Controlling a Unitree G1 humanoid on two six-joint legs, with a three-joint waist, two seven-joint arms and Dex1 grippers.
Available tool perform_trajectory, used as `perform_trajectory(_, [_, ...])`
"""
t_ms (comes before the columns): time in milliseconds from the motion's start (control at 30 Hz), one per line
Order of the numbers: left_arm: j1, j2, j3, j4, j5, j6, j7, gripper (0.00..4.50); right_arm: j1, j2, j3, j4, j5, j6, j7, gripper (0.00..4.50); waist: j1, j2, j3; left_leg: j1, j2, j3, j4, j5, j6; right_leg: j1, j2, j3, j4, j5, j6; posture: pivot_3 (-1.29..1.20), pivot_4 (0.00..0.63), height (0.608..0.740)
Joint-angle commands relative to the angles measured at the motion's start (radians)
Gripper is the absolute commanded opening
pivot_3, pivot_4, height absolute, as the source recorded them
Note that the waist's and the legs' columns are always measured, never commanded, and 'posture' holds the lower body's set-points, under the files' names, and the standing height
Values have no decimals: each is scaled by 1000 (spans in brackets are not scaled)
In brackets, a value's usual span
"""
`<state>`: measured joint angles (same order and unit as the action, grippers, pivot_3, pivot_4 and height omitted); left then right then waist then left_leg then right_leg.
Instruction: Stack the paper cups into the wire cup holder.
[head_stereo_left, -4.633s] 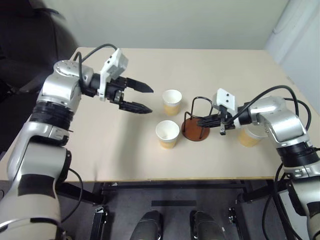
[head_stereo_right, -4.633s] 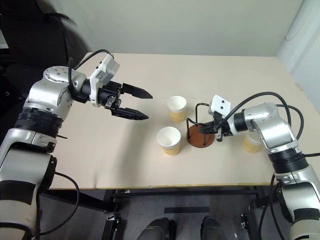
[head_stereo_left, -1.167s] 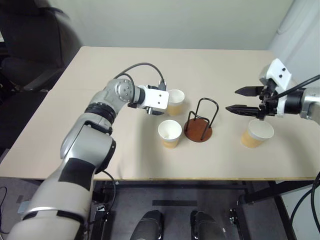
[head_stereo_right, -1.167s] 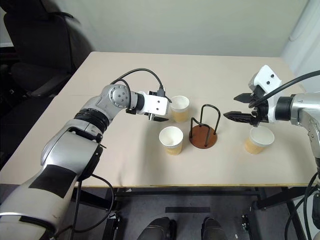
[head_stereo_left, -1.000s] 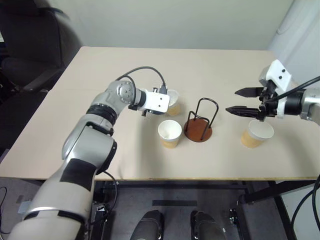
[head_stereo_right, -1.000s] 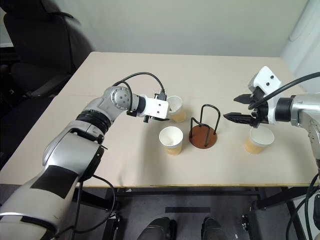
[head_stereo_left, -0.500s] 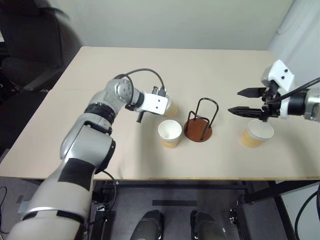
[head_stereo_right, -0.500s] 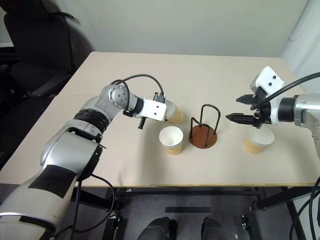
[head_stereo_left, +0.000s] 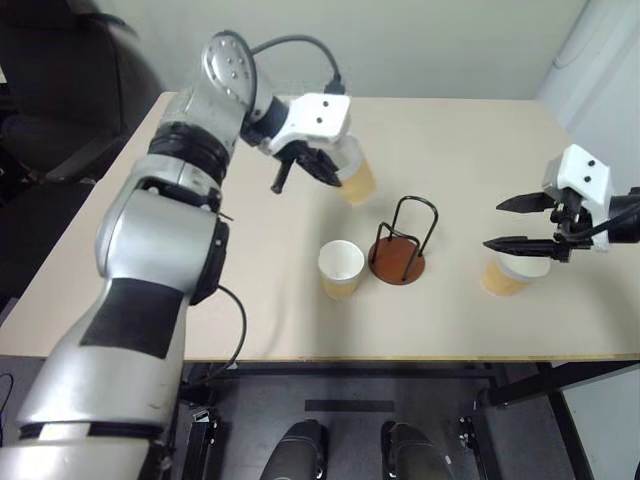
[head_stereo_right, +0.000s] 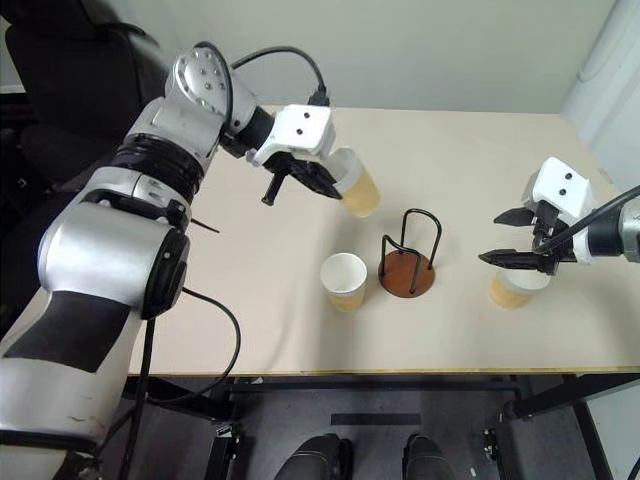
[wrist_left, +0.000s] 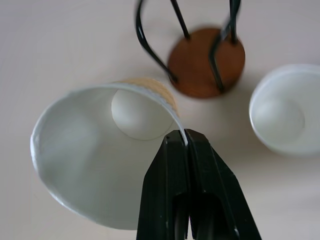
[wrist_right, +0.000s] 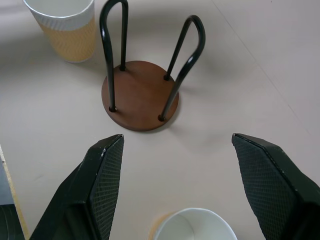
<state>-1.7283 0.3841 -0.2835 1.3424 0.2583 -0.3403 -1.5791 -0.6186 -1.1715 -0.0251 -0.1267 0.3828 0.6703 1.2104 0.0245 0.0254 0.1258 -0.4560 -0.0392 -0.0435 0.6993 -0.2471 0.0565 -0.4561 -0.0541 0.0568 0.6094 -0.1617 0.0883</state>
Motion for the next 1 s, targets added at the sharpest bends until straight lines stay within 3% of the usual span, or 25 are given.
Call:
perform_trajectory(33, [-62,-13,-23,-5,-49,13,-35,13,-25,-40,-37,-17,11,16,19,3493,0,0,0,0,0,0,0,-1,1,0,0,0,0,0,1,0,150,740])
perform_trajectory(333, [-79,-49,-192,-15,-131,-17,-35,13,-11,-112,-83,-43,73,102,66,3493,3,0,0,1,1,1,1,-1,2,1,-2,1,0,-2,3,0,150,740])
perform_trajectory(1000, [-83,-81,-486,-151,-493,58,-35,13,22,-187,-124,-41,86,112,81,3493,9,0,0,1,0,3,4,-2,4,4,-3,2,1,-4,8,0,150,740])
